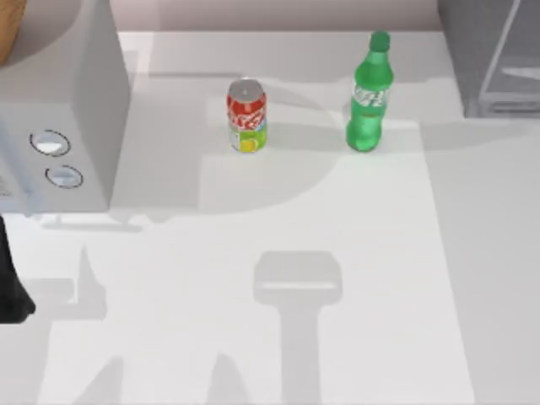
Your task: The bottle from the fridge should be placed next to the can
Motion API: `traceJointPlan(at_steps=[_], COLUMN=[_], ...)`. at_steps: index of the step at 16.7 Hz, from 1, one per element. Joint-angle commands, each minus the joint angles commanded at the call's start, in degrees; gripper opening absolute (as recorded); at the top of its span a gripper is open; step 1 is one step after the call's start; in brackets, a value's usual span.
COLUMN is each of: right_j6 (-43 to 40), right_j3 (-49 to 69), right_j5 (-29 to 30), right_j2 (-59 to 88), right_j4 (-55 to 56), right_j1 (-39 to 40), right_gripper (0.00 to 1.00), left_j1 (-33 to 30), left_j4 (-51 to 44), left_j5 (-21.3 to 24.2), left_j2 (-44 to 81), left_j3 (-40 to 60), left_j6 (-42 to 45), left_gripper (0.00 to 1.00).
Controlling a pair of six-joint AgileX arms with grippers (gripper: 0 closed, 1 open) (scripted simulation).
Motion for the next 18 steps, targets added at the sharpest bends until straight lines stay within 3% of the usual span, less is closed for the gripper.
traceJointPlan(at_steps=[6,10,13,18], right_j6=[31.8,47.7,53.4,54.1], right_j3=[-0.7,-1.2,-1.4,-1.9], right_j5=[4.1,6.3,7.1,7.1], right_j2=[0.3,0.4,0.3,-0.1], right_j4=[25.3,39.3,44.9,45.8], right_j1=[18.6,28.9,33.4,33.4], right_gripper=[1.00,1.00,1.00,1.00], left_j1=[0.0,0.0,0.0,0.0], left_j4=[0.0,0.0,0.0,0.0], left_j5=[0.0,0.0,0.0,0.0], left_j2=[0.0,0.0,0.0,0.0], left_j3=[0.0,0.0,0.0,0.0], left_j6=[0.0,0.0,0.0,0.0], left_gripper=[1.00,1.00,1.00,1.00])
